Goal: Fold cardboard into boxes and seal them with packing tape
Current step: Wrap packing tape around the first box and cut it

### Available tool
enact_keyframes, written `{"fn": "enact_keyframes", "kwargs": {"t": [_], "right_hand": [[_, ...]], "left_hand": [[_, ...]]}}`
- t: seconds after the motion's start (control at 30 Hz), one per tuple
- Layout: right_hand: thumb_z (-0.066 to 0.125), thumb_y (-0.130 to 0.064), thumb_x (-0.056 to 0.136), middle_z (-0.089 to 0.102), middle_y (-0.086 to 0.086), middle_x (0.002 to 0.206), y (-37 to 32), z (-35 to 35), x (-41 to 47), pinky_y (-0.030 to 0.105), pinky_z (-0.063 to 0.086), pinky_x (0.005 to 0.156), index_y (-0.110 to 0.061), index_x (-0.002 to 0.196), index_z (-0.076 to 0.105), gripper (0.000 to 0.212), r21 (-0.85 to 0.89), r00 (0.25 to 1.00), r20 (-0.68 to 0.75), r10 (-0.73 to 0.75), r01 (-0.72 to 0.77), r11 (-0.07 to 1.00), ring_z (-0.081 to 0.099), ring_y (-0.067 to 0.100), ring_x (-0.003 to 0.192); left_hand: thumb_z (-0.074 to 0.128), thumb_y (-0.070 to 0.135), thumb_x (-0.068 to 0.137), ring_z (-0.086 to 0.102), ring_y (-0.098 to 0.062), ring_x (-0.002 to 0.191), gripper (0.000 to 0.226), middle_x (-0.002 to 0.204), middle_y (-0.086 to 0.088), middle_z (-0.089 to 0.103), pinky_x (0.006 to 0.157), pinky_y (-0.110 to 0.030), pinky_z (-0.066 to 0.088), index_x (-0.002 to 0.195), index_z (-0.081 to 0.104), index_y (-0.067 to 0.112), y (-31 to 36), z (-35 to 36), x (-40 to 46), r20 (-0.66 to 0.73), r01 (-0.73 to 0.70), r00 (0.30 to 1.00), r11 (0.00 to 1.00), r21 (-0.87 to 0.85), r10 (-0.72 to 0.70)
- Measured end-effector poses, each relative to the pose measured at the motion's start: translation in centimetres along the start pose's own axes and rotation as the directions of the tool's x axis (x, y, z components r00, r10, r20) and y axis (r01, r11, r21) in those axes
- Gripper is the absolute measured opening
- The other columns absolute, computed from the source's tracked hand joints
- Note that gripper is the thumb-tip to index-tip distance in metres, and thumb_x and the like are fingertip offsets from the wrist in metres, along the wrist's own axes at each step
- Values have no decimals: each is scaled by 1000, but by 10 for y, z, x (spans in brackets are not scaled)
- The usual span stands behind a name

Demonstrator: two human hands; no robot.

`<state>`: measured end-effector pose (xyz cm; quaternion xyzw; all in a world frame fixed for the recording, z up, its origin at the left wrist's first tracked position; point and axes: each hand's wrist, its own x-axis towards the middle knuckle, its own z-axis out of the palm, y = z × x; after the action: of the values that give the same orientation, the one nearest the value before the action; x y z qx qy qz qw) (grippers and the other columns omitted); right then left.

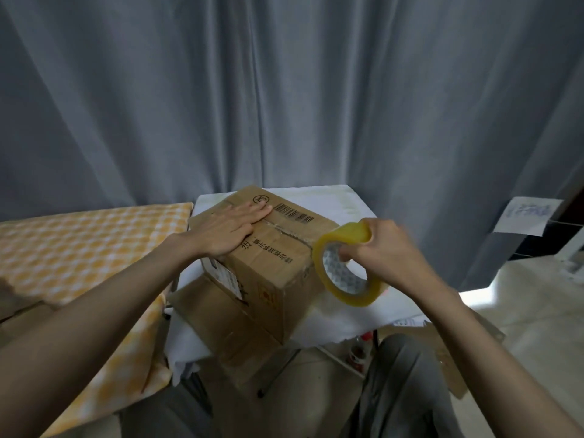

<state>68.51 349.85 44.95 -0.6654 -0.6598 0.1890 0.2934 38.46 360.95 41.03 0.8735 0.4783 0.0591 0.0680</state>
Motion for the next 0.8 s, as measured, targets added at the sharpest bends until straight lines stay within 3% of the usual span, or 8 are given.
{"fn": "enact_keyframes", "kwargs": {"t": [0.27,0.4,0.47,0.57,0.63,0.7,0.8], "right_hand": [[62,-57,53,61,-10,62,28,23,-1,24,36,45,-25,69,60,37,-82,999,28,-32,34,996,56,5,59],[68,-54,66,57,-14,77,43,46,-1,19,36,49,-33,82,52,32,-89,995,95,-41,50,995,52,2,67],[74,-45,73,58,-10,89,49,54,-2,19,40,53,-38,99,52,35,-40,992,122,-32,37,999,55,8,74],[78,-40,74,58,-10,94,55,62,-4,17,39,55,-35,112,58,43,16,999,39,-33,32,999,57,13,84],[79,-38,74,58,-12,91,53,65,-5,12,35,54,-33,108,61,40,56,999,-26,-35,36,998,54,9,82],[80,-34,74,57,-13,89,49,69,-5,14,38,58,-28,105,63,36,101,997,-71,-35,42,994,54,10,82],[78,-29,77,55,-12,79,41,70,0,24,39,65,-27,93,58,26,157,989,-142,-36,58,986,54,14,77]], "left_hand": [[19,26,108,1,-5,151,50,165,13,4,125,-40,2,155,8,39,-2,3,3,-10,9,1000,1000,1,-9],[17,32,108,2,-5,151,49,165,14,5,125,-41,4,156,8,38,-1,2,3,-7,-11,1000,1000,-3,10],[20,34,108,6,-9,152,50,165,10,8,124,-41,8,156,11,34,1,-2,4,-15,-7,1000,998,62,8],[32,33,105,29,-18,145,48,159,0,34,121,-37,20,152,36,22,21,-1,3,-207,11,978,984,178,27],[35,40,102,41,-20,130,48,147,-1,49,114,-38,30,141,54,20,46,5,0,-310,40,951,992,117,-1],[28,50,101,43,-22,125,57,143,-1,51,111,-41,32,137,57,17,67,10,1,-307,103,949,991,85,-72],[17,59,100,40,-26,135,70,153,-3,44,115,-40,25,146,46,15,77,6,14,-245,204,953,975,92,-176]]}}
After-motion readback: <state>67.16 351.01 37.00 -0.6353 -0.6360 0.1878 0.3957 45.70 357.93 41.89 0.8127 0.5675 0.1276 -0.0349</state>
